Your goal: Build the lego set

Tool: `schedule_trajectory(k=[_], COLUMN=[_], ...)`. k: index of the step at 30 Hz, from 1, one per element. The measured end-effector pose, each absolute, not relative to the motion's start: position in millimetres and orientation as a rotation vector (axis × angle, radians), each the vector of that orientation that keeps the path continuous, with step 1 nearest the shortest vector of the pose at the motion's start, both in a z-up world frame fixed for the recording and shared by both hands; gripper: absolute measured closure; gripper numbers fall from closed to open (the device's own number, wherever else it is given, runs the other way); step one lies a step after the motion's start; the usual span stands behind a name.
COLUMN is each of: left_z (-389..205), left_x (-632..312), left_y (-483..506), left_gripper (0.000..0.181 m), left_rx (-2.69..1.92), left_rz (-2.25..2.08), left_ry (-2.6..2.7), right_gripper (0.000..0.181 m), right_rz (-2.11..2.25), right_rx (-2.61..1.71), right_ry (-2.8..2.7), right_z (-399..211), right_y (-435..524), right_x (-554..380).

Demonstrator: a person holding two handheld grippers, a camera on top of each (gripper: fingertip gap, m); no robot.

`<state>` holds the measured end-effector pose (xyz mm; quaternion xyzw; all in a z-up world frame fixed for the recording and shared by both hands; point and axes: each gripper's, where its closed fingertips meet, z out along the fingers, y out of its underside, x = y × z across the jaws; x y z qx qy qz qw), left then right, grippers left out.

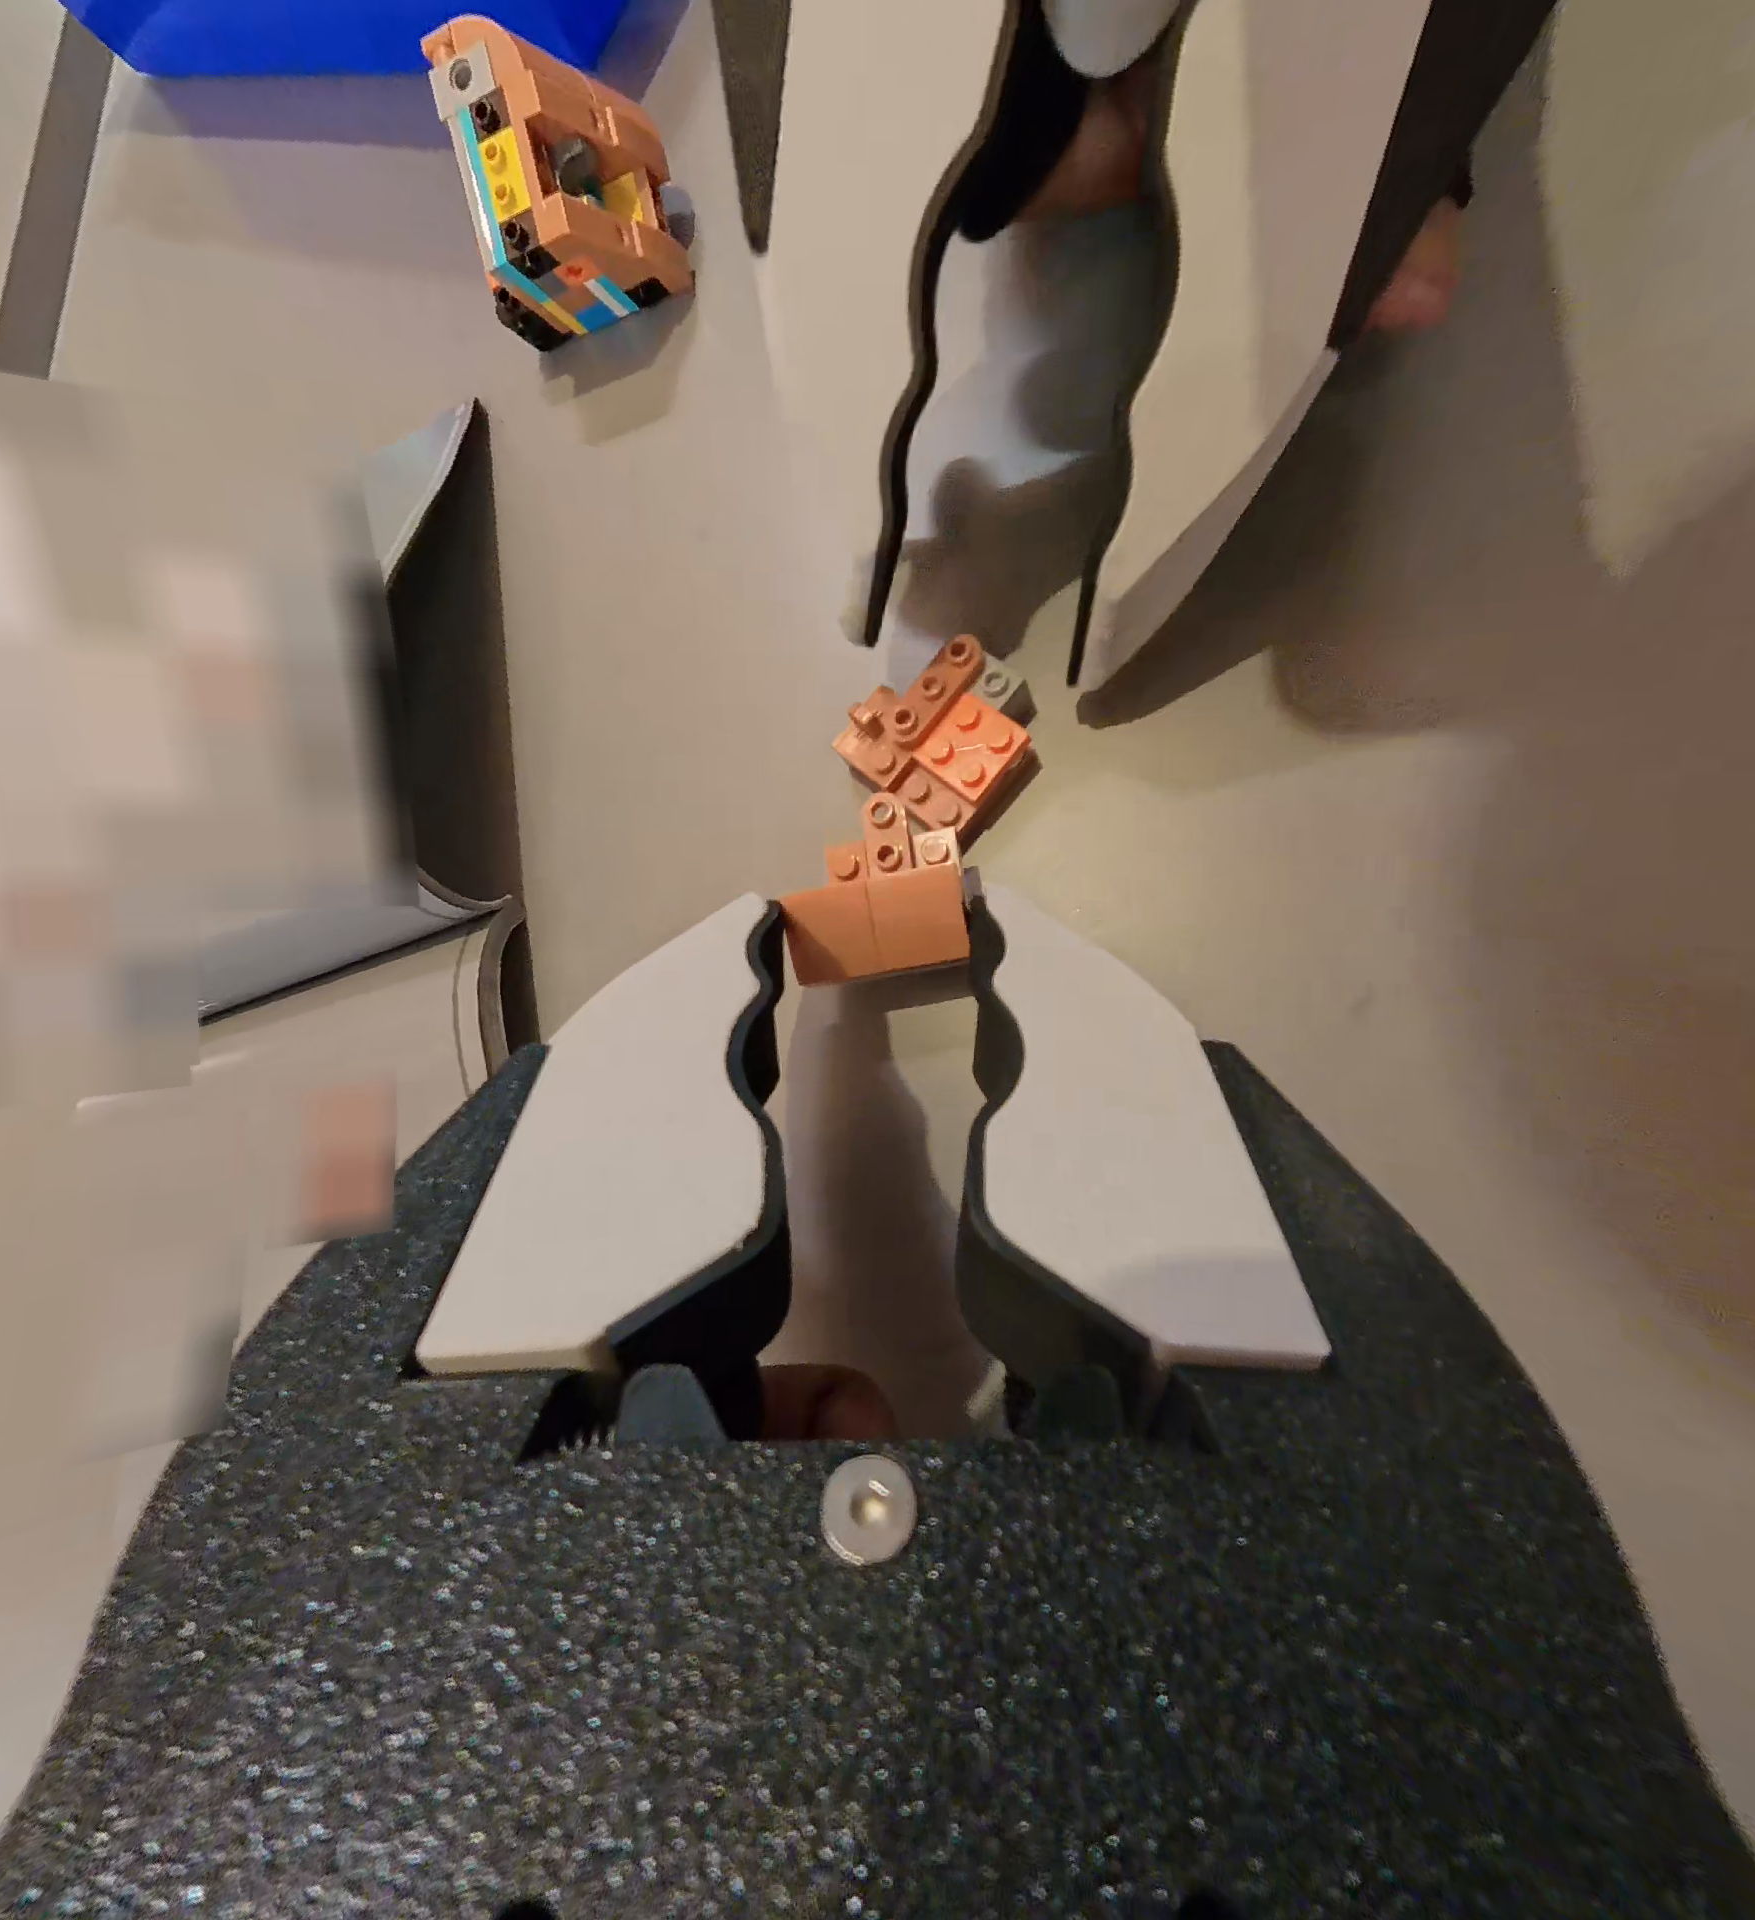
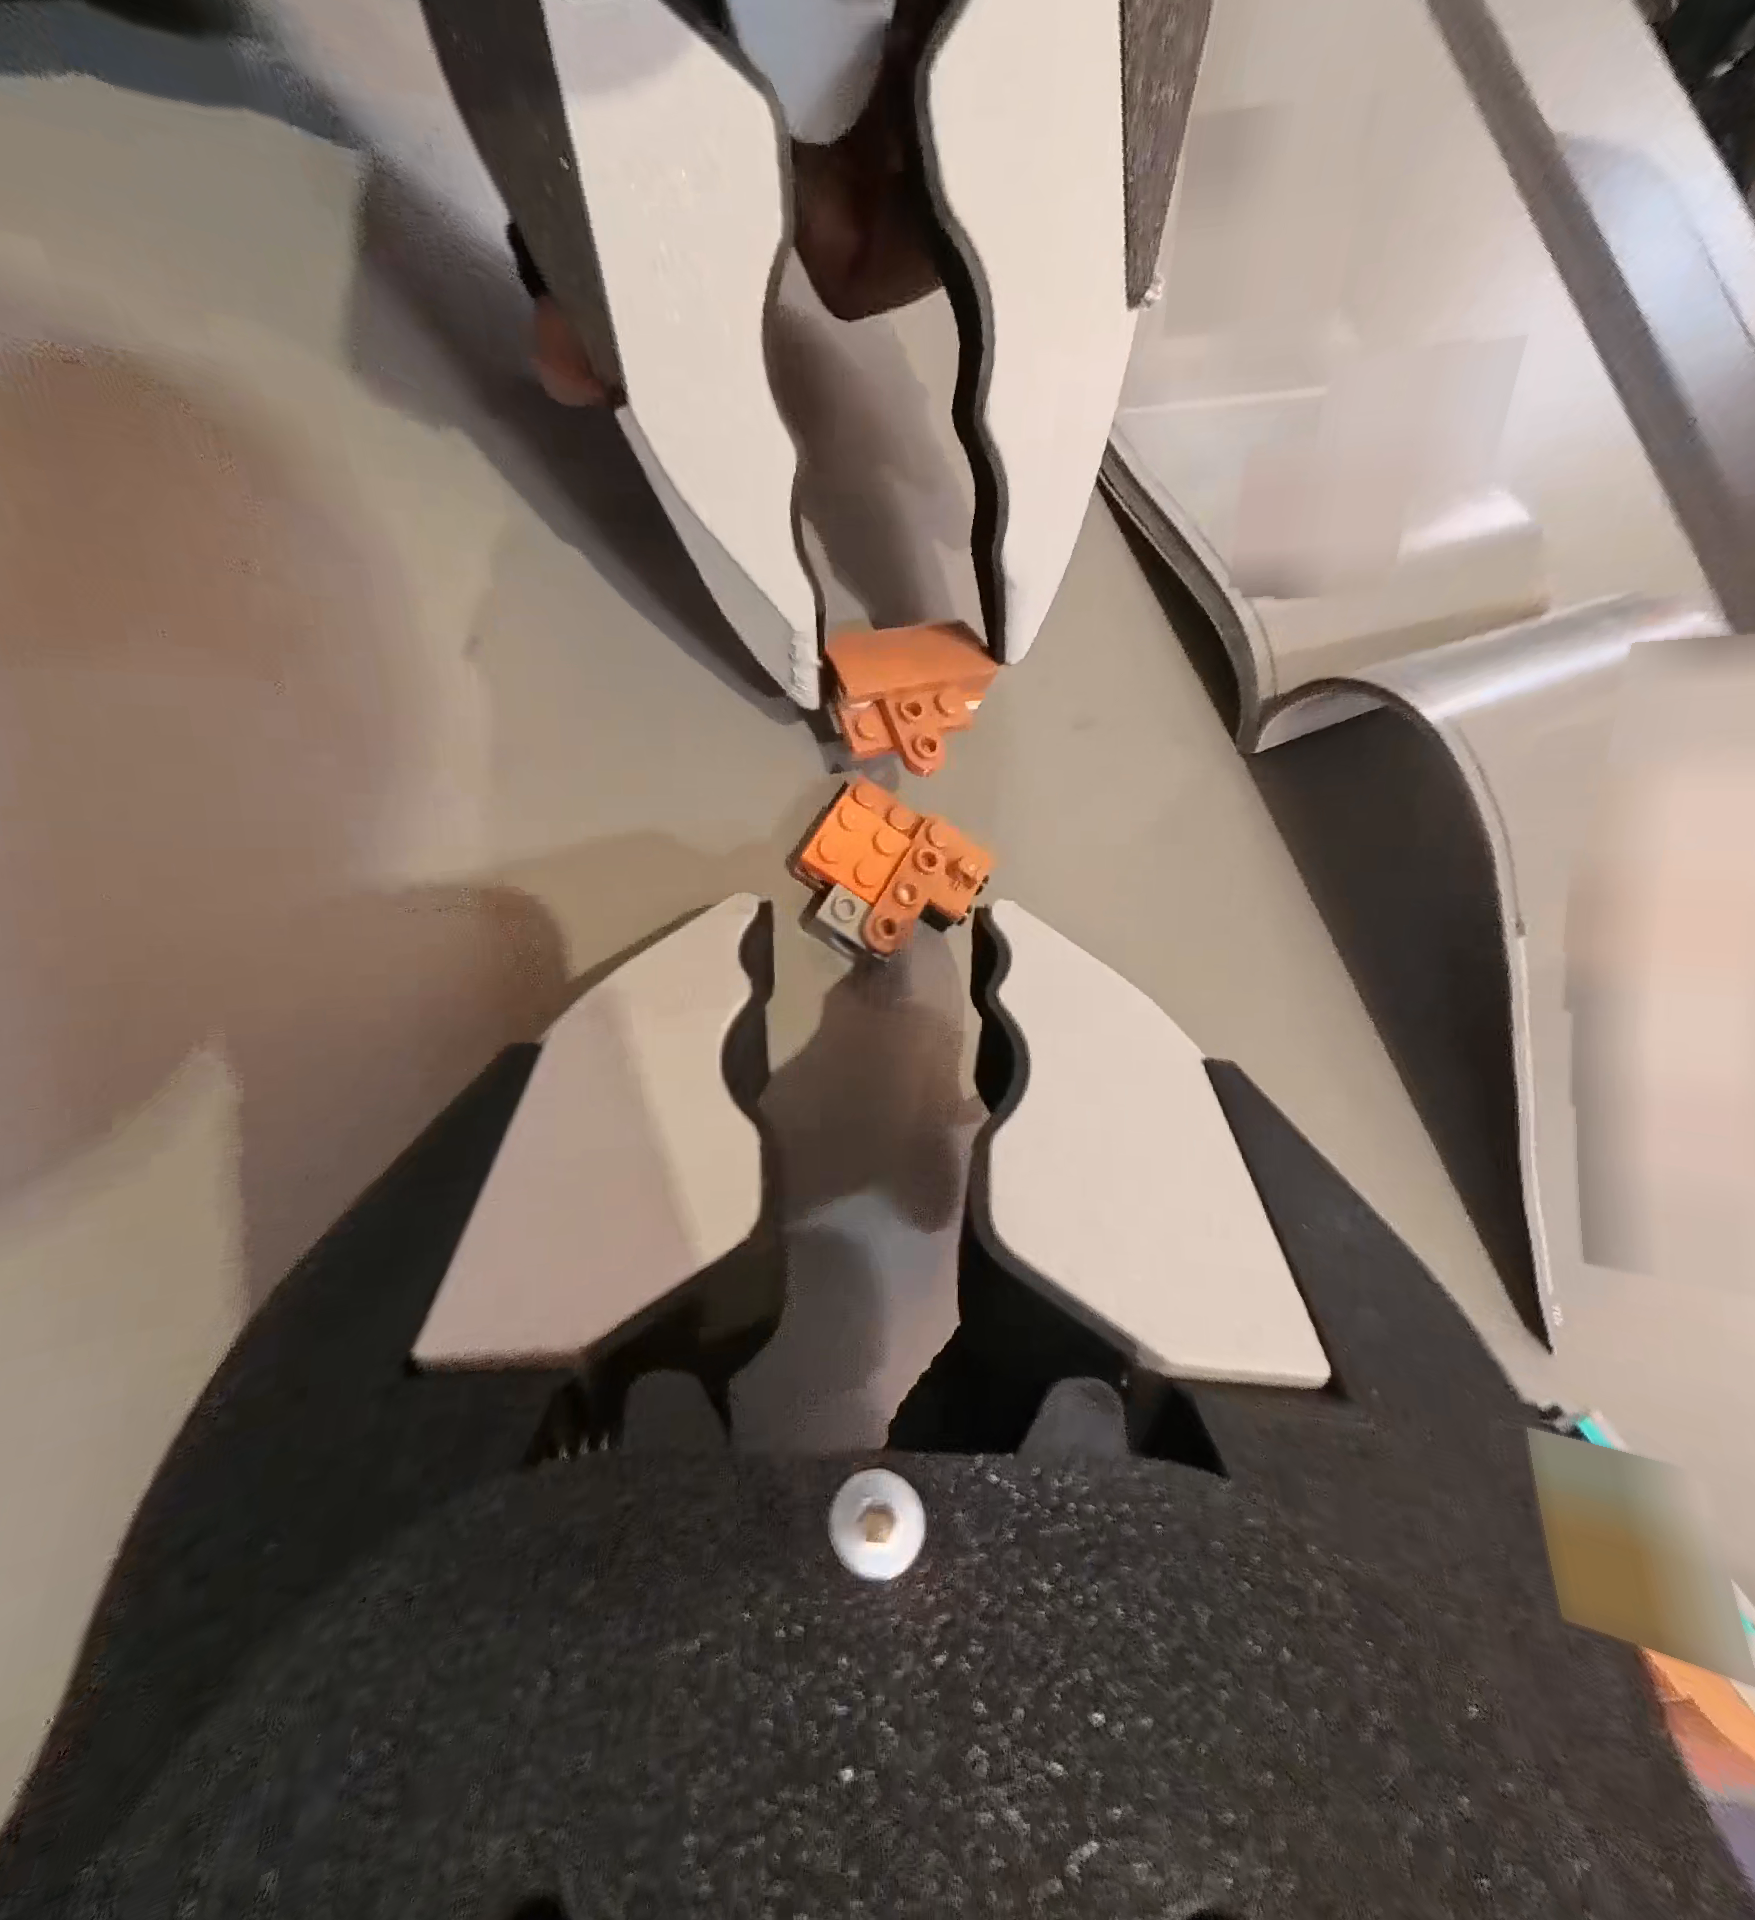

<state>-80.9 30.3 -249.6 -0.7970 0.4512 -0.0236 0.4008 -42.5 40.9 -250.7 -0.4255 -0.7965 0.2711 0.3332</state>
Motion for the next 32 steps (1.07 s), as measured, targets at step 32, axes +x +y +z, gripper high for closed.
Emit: schedule_trajectory(k=[32], left_z=[-255], left_x=[-52], left_y=[23], left_gripper=[0.147], left_rx=[-2.003], left_rz=[-0.137], left_ry=[1.282], right_gripper=[0.161], right_rz=[1.016], right_rx=[-0.547], right_ry=[-2.514], right_z=[-256], right_y=[35], right_x=[-28])
